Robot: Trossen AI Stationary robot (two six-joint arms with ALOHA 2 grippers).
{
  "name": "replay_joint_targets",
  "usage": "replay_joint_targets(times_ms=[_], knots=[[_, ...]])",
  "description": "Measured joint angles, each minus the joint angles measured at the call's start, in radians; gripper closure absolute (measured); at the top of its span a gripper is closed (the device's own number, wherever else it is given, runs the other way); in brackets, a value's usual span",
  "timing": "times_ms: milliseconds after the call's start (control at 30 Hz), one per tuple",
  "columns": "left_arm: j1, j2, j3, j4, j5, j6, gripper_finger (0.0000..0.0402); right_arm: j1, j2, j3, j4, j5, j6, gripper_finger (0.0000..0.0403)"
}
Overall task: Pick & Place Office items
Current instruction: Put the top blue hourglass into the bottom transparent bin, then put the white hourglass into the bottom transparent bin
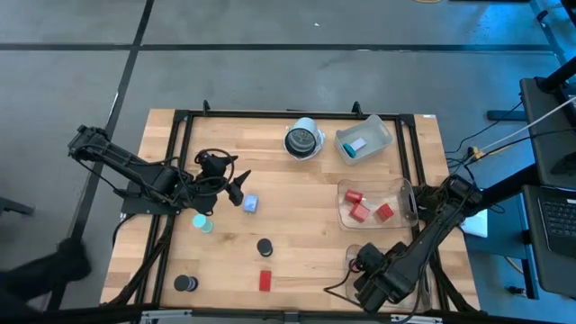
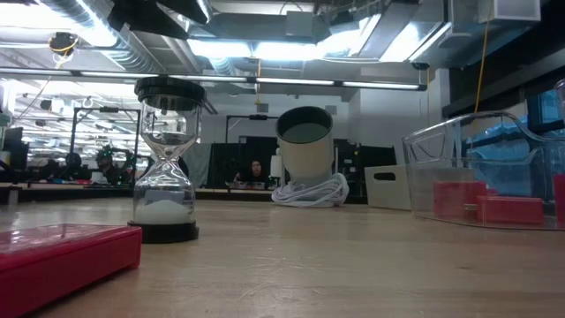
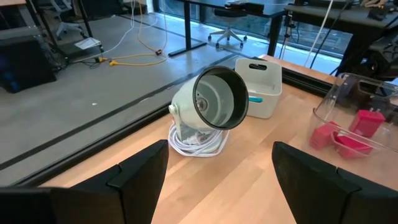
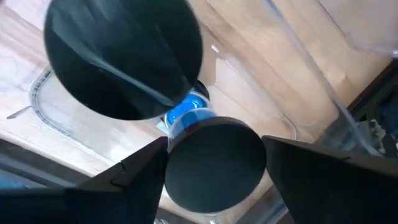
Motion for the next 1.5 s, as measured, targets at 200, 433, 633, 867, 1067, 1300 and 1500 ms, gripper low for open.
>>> replay_joint_targets(times_ms=[200,433,633,867,1067,1300,1500], knots=[[0.000,0.000,0.000,0.000,0.000,0.000,0.0117,-0.001,-0.033,0.000,-0.030,-0.005,0.002,0.0108],[0.000,0.000,0.000,0.000,0.013,-0.001,0.0119,-0.013,-0.125,0.000,-0.053,-0.064,0.010,0.0091],[-0.001,0.016,0.000,0.000,0.286,0.115,0.0116,-0.013,-0.225,0.001,-0.055,0.071,0.027,0.0098],[-0.047,0.094,0.000,0.002,0.563,0.244,0.0119,-0.031,-0.301,0.001,-0.052,0.394,-0.079,0.0104],[-0.087,0.159,0.000,0.058,0.658,0.237,0.0117,-0.082,-0.306,0.001,-0.051,0.635,-0.244,0.0105],[-0.151,0.264,0.000,0.248,0.720,0.289,0.0115,-0.166,-0.306,0.001,-0.004,0.688,-0.428,0.0096],[-0.204,0.354,0.000,0.360,0.725,0.318,0.0100,-0.222,-0.306,0.001,0.055,0.666,-0.528,0.0076]])
